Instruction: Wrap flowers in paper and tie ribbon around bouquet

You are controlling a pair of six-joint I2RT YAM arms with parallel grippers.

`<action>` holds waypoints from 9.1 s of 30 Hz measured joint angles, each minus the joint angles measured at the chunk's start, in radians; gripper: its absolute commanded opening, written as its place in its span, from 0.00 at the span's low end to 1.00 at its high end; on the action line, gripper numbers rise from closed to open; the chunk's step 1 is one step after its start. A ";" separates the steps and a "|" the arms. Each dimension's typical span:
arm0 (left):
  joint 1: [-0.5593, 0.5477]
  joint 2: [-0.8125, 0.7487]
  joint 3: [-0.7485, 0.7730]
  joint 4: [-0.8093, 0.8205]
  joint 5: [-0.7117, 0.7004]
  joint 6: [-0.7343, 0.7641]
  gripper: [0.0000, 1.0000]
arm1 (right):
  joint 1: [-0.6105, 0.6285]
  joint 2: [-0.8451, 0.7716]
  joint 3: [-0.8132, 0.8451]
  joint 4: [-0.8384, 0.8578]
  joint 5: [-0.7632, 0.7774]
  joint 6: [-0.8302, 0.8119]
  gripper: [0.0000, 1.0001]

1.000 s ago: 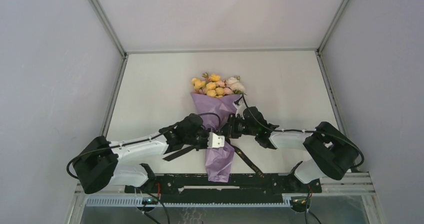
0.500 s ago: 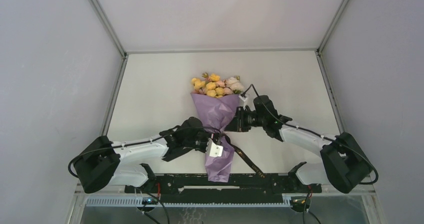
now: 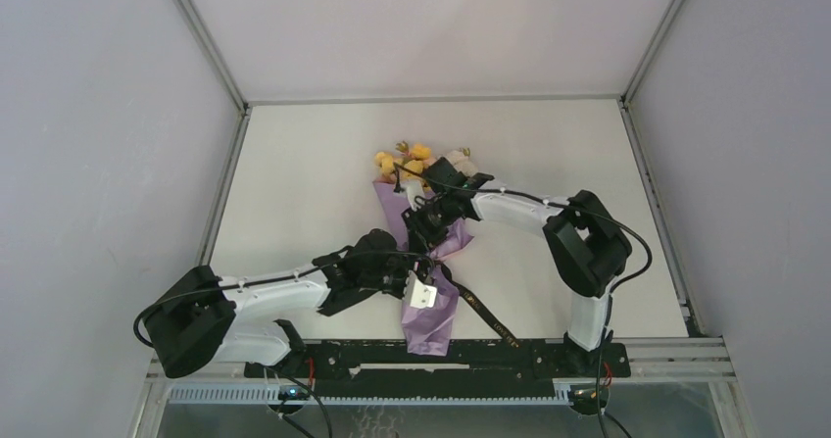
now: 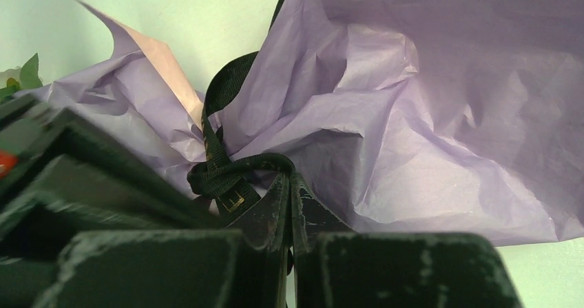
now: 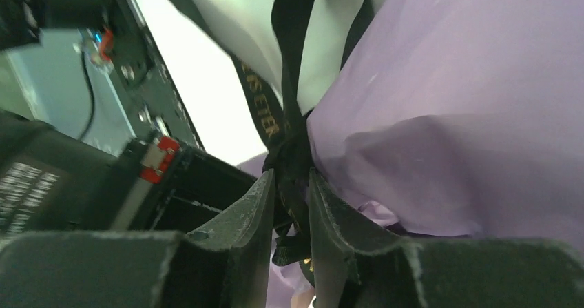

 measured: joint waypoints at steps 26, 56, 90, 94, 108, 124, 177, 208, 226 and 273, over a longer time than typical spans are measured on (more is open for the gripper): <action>-0.004 -0.003 -0.006 0.000 -0.010 0.010 0.04 | 0.044 0.046 0.026 -0.179 0.042 -0.158 0.00; 0.049 -0.259 0.131 -0.431 -0.080 -0.089 0.89 | -0.147 -0.206 -0.282 0.206 -0.047 0.161 0.00; 0.284 -0.064 -0.022 -0.201 -0.238 0.168 0.00 | -0.378 -0.462 -0.692 0.373 0.052 0.329 0.00; 0.316 -0.062 -0.040 -0.146 -0.218 0.238 0.00 | -0.422 -0.462 -0.774 0.394 0.048 0.353 0.00; 0.453 -0.053 -0.093 -0.074 -0.128 0.509 0.00 | -0.579 -0.457 -0.851 0.412 0.018 0.396 0.00; 0.580 -0.092 -0.137 -0.070 -0.040 0.724 0.00 | -0.576 -0.456 -0.851 0.412 0.025 0.428 0.09; 0.566 -0.200 -0.197 -0.136 -0.085 0.705 0.00 | 0.113 -0.089 -0.122 0.259 0.562 0.499 0.47; 0.566 -0.211 -0.212 -0.132 -0.085 0.698 0.00 | 0.179 -0.296 -0.196 0.340 0.126 0.180 0.00; 0.566 -0.211 -0.212 -0.131 -0.088 0.698 0.00 | 0.276 -0.600 -0.452 0.085 0.239 0.055 1.00; 0.737 -0.029 -0.058 0.058 0.015 0.745 0.00 | 0.196 -0.429 -0.761 0.517 0.486 0.200 0.00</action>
